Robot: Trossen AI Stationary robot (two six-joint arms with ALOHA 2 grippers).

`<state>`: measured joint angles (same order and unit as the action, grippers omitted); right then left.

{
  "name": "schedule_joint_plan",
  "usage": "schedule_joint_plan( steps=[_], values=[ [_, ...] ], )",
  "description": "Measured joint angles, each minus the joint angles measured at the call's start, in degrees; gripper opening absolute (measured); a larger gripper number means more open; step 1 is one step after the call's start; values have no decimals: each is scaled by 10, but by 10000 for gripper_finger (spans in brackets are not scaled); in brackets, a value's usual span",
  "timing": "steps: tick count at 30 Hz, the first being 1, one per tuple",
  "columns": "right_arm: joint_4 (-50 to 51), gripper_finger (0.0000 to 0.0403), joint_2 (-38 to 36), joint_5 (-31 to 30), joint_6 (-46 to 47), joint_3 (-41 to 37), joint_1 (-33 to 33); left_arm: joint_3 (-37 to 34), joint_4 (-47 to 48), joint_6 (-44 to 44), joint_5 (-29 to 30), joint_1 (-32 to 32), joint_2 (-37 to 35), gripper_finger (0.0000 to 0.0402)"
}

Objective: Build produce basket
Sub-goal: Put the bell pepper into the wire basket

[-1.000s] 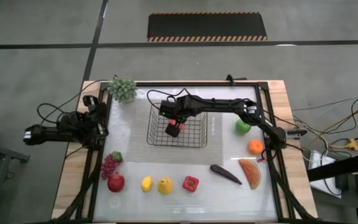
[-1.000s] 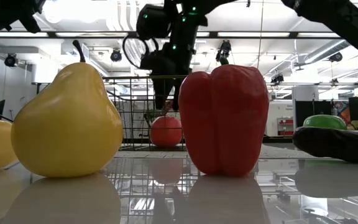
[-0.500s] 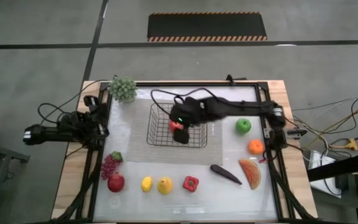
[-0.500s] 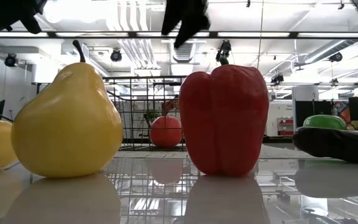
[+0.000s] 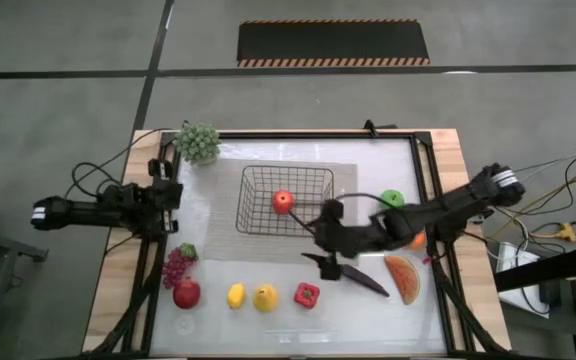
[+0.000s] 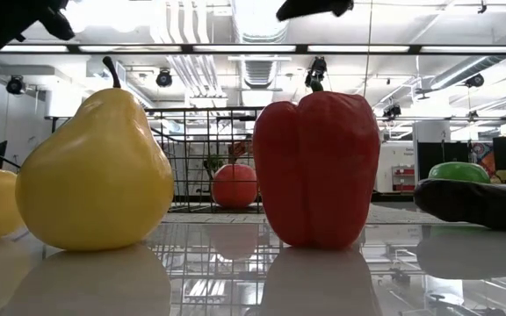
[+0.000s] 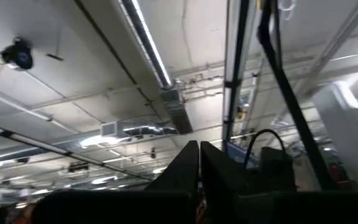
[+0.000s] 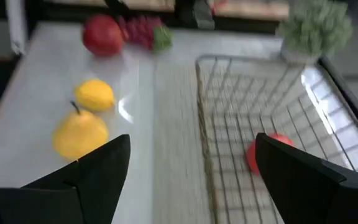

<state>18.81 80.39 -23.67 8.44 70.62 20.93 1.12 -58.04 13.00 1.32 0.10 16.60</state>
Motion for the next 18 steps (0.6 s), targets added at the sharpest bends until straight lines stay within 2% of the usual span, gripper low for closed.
schedule_joint_plan(
  steps=[8, 12, 18],
  values=[
    [-310, 326, -98, -12, -100, -212, 41, 6, 0, -81, -7, 0, 72, 0],
    [-447, 326, -122, 21, -136, -312, 21, 22, -1, -140, -7, 0, 109, 0],
    [-562, 326, -152, 83, -125, -408, -23, 68, -17, -171, -8, -6, 165, 0]
  ],
)
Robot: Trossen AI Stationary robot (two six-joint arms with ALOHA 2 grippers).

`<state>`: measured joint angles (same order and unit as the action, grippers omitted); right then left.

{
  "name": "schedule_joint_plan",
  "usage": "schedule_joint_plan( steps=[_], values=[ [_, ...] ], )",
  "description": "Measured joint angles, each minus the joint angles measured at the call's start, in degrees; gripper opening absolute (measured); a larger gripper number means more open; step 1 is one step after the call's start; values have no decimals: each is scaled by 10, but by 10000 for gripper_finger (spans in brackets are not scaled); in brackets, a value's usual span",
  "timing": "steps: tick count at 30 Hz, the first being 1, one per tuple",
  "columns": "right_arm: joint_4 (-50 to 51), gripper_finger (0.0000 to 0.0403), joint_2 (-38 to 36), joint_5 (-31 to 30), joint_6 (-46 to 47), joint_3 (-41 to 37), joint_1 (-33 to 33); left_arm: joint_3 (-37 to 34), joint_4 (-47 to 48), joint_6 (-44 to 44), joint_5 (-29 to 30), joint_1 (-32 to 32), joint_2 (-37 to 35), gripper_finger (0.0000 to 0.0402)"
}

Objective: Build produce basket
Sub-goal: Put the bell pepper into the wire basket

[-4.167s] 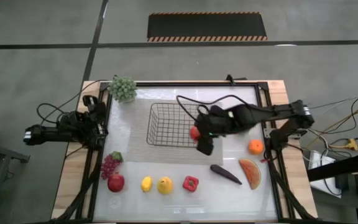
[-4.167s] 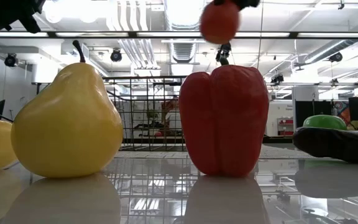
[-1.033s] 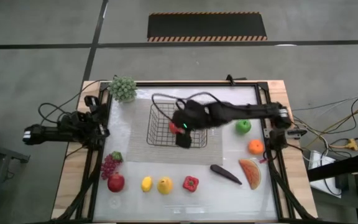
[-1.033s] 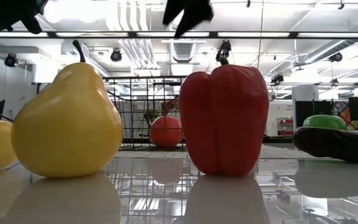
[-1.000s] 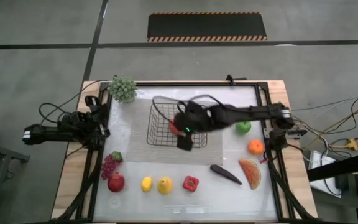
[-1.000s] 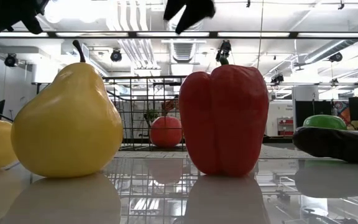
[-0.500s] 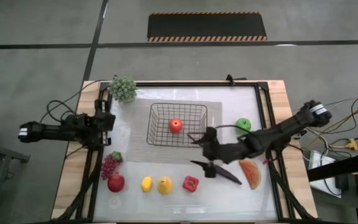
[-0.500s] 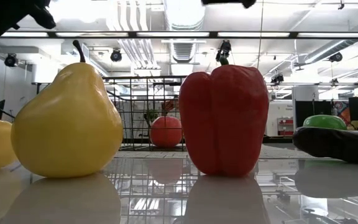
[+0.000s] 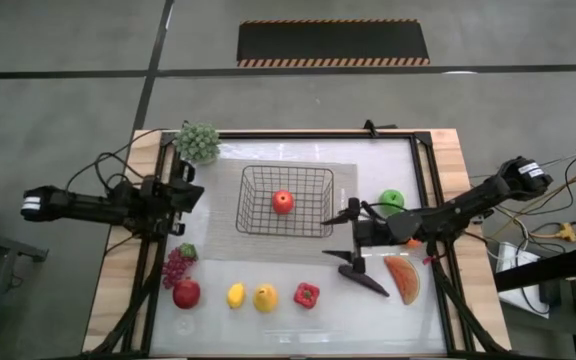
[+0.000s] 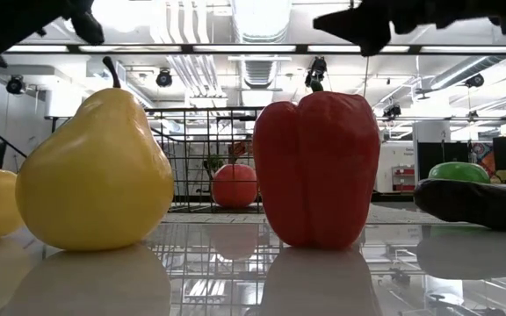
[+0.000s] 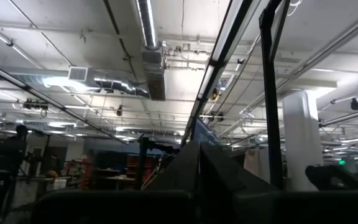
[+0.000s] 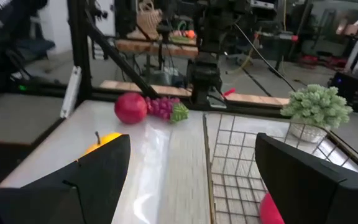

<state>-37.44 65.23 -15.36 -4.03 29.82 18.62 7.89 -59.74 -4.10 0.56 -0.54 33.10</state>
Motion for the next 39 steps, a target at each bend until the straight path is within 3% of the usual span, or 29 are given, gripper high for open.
schedule_joint_plan(
  steps=[8, 15, 26, 39],
  values=[
    [3, 326, -49, 4, 8, -34, 4, 75, 2, -1, -3, -23, 92, 0],
    [86, 325, -50, -1, 57, -6, 54, 125, -1, 0, -4, -28, 161, 0],
    [329, 325, 60, -148, 174, 139, 194, 143, 2, 4, -4, -27, 202, 0],
    [575, 330, 245, -159, 326, 350, 220, 143, 1, 4, -4, -27, 190, 0]
  ],
)
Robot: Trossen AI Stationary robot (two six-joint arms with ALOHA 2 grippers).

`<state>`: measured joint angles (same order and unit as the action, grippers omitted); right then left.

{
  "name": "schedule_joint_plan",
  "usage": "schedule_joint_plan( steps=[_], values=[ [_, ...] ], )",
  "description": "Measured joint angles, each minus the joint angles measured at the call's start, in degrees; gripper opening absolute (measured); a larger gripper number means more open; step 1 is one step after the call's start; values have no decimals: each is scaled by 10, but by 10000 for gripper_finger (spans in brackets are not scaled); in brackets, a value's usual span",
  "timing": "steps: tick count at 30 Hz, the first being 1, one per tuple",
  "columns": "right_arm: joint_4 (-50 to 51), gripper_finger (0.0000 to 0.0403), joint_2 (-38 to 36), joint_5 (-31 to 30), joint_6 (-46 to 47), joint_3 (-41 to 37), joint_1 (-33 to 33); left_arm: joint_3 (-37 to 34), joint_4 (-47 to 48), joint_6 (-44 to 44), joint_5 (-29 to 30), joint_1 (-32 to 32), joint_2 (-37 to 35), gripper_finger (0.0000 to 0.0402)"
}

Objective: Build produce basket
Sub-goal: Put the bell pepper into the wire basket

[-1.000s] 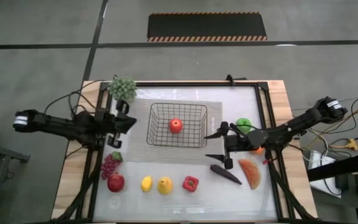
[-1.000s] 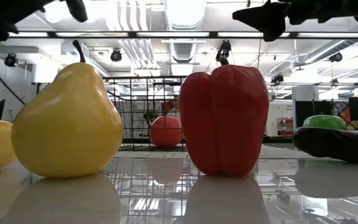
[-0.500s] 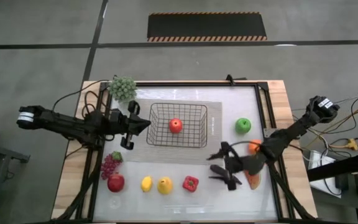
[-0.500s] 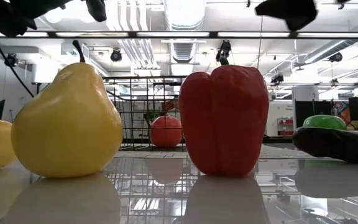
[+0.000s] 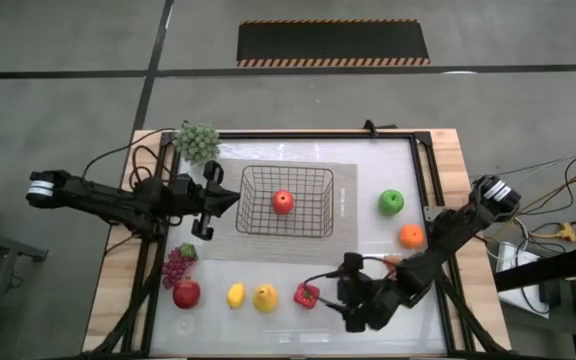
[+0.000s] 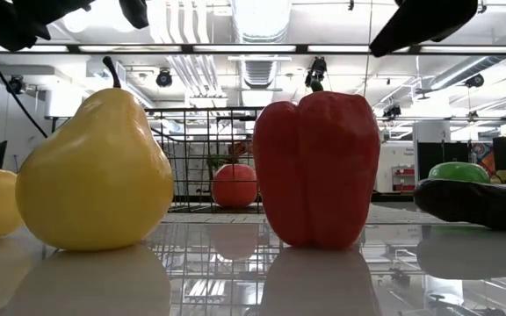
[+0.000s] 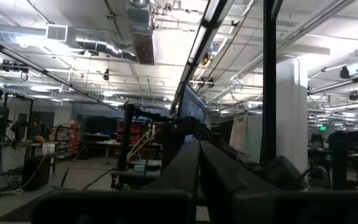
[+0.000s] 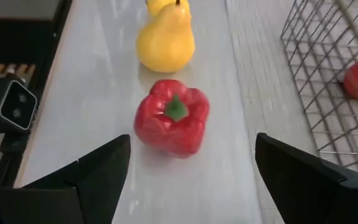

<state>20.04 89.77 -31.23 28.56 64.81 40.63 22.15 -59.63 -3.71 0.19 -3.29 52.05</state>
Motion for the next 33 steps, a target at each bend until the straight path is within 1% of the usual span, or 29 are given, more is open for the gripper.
schedule_joint_plan(
  steps=[7, 12, 16, 33],
  values=[
    [35, 348, 81, 1, 21, 80, -1, 0, 2, 0, 0, 0, 3, 0],
    [37, 348, 112, 1, 39, 110, -13, 0, 1, 0, 0, 0, 3, 0],
    [38, 348, 128, 2, 46, 115, -24, 0, 1, 0, 0, 0, 3, 0],
    [32, 345, 145, 23, 56, 105, -47, -1, 2, 0, 0, 0, 5, 0]
  ],
)
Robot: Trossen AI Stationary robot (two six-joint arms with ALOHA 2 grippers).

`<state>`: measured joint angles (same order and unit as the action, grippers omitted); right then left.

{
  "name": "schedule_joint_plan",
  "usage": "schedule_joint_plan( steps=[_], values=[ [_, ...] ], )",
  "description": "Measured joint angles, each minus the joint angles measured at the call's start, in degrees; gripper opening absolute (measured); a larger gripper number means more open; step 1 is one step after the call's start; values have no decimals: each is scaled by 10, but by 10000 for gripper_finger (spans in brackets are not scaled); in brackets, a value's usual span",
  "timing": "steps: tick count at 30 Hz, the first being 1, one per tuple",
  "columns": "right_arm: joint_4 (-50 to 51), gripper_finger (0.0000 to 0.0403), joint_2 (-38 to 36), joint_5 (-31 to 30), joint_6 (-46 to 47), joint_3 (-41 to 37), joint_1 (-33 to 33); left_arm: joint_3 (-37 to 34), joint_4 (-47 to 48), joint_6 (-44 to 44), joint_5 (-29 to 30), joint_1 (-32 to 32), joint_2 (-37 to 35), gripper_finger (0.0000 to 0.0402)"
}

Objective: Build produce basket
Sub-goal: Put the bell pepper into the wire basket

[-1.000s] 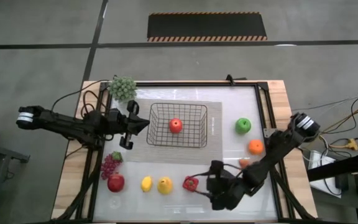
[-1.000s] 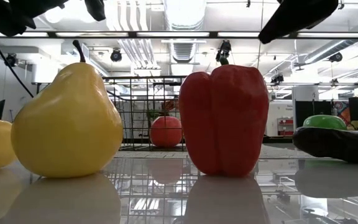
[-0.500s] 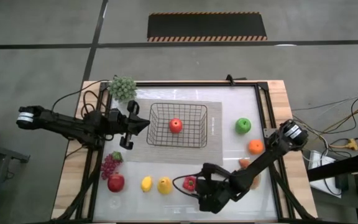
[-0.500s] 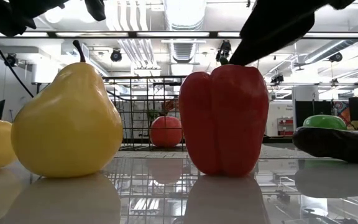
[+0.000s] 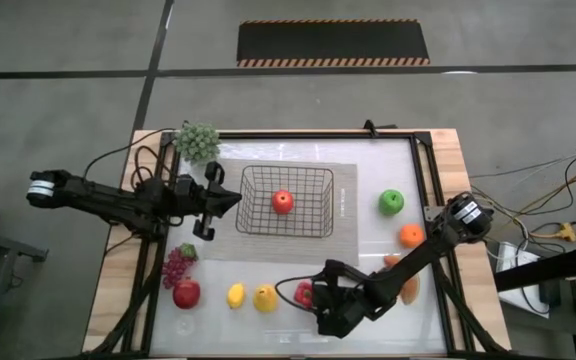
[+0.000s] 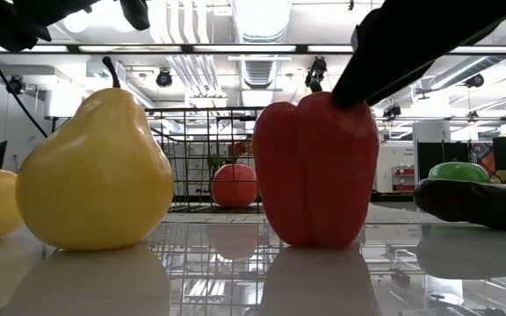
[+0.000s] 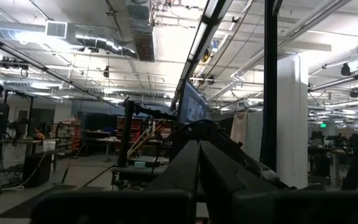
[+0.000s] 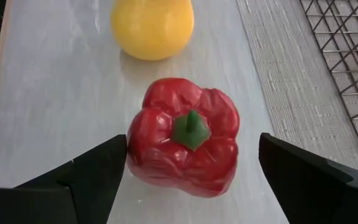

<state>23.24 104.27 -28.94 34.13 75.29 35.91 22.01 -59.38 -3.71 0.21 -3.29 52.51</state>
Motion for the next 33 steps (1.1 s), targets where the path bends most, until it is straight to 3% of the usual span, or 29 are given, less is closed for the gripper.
schedule_joint_plan(
  steps=[6, 15, 23, 33],
  values=[
    [-1, 317, 2, 24, 6, -1, -8, -1, -1, 0, 0, 0, -1, 0],
    [-1, 239, 2, 47, 8, -1, -15, -3, -1, 0, 0, 0, -1, 0],
    [17, 237, -10, 54, -10, 4, -16, -11, -1, 10, 0, 0, 0, 0],
    [51, 238, -72, 80, -66, 75, -33, -26, -1, 26, 0, 1, -1, 0]
  ],
)
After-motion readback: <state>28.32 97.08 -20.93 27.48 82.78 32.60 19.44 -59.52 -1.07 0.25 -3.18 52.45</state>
